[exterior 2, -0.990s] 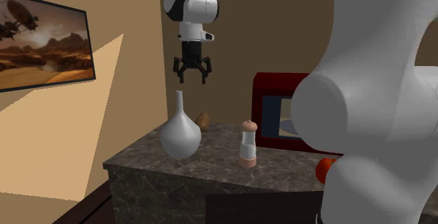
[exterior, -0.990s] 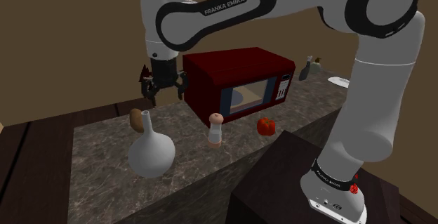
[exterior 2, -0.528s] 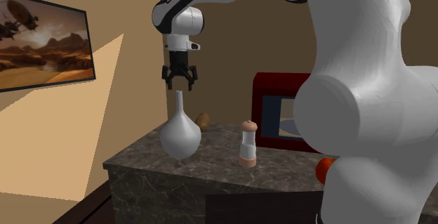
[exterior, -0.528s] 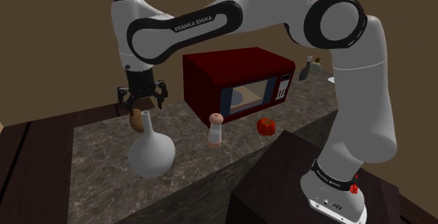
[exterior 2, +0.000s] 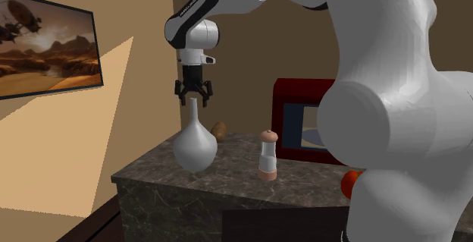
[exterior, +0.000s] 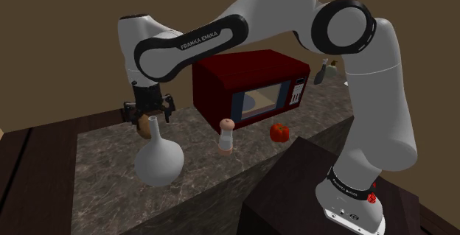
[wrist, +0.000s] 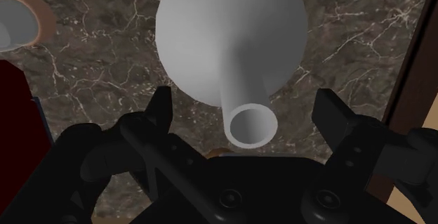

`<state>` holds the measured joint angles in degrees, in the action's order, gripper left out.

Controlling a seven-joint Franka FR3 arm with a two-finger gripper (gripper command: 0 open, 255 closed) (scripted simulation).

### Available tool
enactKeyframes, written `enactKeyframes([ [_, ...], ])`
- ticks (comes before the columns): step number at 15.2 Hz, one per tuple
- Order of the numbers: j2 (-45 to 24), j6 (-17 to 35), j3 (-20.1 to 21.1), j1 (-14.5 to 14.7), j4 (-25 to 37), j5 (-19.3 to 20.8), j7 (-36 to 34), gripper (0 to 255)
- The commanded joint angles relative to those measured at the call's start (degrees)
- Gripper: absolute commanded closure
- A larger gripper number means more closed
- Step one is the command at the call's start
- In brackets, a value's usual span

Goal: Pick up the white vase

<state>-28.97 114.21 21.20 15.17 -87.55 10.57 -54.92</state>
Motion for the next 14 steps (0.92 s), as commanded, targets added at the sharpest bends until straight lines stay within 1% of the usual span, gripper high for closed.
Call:
enactKeyframes([
  [1,-0.08,0.24,-0.02,0.02,-0.14,0.04,-0.05,255],
  [10,-0.11,0.21,-0.02,0.03,-0.08,0.05,-0.04,255],
  [14,0.80,-2.39,0.21,0.01,1.68,-0.36,0.23,255],
])
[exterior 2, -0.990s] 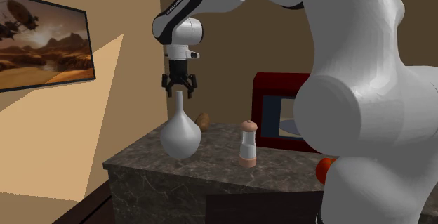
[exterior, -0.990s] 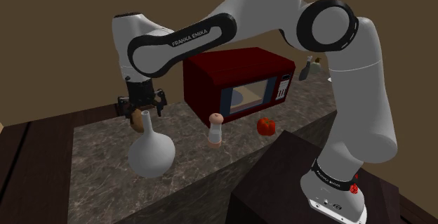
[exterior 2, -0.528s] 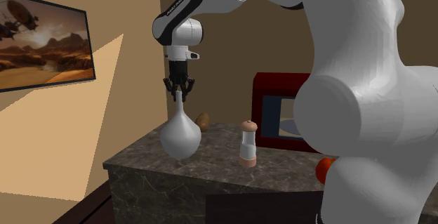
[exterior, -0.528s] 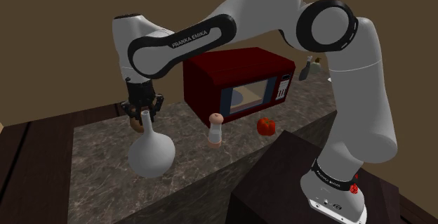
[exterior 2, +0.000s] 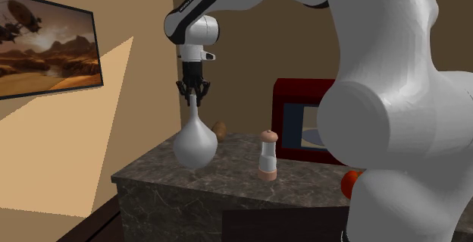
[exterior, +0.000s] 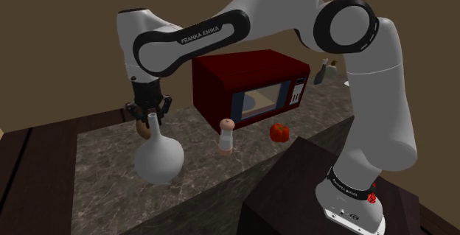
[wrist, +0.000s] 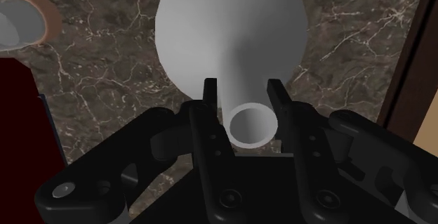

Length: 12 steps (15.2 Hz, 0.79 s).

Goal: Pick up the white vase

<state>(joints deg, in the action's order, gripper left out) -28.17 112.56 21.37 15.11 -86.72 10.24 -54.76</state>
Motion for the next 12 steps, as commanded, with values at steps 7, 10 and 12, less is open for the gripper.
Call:
enactKeyframes([
  [7,1.14,-5.54,0.34,0.19,4.60,-0.59,0.45,255],
  [10,1.43,-7.69,0.44,0.31,6.49,-0.75,0.59,255],
  [12,1.52,-8.53,0.47,0.36,7.25,-0.81,0.64,255],
])
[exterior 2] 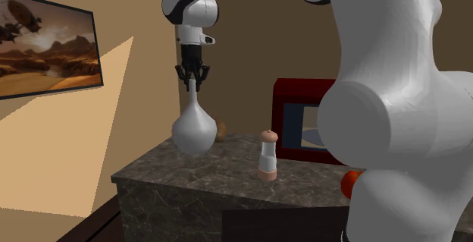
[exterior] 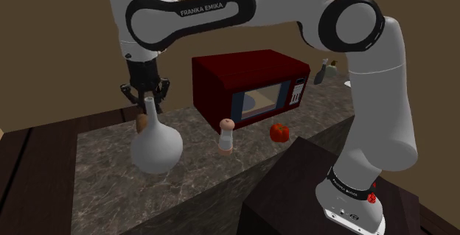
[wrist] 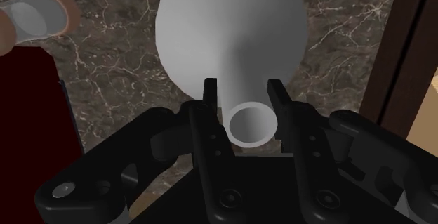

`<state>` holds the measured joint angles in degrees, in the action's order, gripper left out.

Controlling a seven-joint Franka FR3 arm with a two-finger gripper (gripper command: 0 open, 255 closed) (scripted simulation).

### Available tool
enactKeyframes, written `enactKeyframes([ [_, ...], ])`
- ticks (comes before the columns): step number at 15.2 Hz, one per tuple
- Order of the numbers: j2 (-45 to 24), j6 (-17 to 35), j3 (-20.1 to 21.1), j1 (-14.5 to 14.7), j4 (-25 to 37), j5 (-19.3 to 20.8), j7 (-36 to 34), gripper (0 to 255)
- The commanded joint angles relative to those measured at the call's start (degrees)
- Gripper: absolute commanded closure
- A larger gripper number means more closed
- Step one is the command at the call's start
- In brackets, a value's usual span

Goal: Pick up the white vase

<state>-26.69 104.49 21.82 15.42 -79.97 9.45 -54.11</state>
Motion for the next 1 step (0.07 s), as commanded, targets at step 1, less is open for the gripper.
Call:
enactKeyframes([
  [1,0.03,-0.46,0.03,0.06,0.51,-0.01,0.00,255],
])
